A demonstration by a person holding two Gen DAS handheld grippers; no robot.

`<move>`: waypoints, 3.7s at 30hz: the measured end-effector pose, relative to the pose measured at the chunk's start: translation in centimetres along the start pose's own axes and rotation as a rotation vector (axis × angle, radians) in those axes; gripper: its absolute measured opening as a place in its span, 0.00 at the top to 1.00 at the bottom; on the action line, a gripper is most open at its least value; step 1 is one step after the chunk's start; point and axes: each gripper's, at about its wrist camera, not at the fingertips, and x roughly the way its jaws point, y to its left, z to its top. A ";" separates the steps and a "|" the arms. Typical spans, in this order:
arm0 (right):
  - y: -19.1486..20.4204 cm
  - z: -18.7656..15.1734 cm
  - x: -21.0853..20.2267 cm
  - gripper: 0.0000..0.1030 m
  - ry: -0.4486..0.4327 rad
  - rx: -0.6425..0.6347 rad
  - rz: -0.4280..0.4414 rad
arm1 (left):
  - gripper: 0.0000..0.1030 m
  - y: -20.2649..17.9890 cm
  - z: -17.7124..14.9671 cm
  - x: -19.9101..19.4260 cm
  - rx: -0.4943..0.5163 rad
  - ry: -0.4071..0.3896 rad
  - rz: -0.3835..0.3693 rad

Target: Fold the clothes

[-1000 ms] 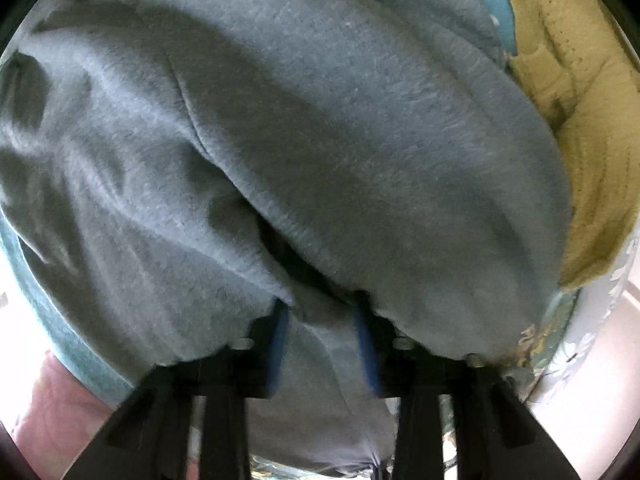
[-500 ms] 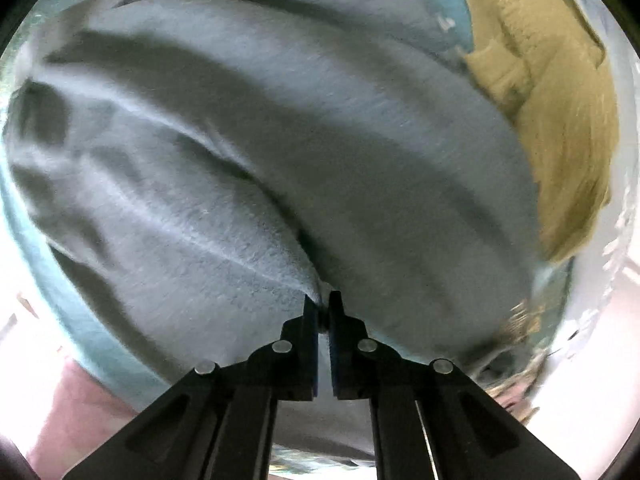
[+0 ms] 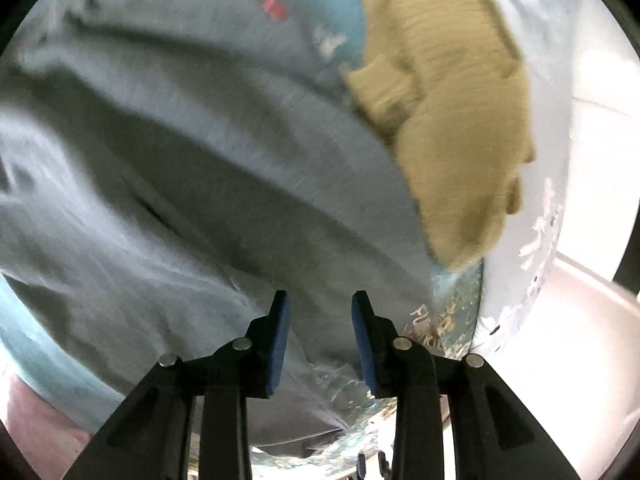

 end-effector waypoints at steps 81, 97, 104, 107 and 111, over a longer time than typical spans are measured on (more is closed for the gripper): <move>7.4 0.3 7.9 0.88 -0.132 0.075 0.147 | 0.50 7.6 1.9 -11.1 0.030 -0.136 0.325; 4.9 3.5 5.2 0.57 -0.150 -0.115 -0.099 | 0.50 8.5 1.2 -16.2 0.025 -0.225 0.276; 4.5 -1.9 0.0 0.54 -0.117 -0.201 -0.019 | 0.50 13.3 0.2 -20.4 -0.050 -0.314 0.213; 2.7 -4.5 -1.0 0.54 -0.063 -0.235 -0.062 | 0.50 16.6 -0.3 -22.1 -0.110 -0.343 0.184; 0.7 -6.7 -2.1 0.54 -0.052 -0.206 -0.101 | 0.50 21.2 -0.1 -23.4 -0.184 -0.370 0.138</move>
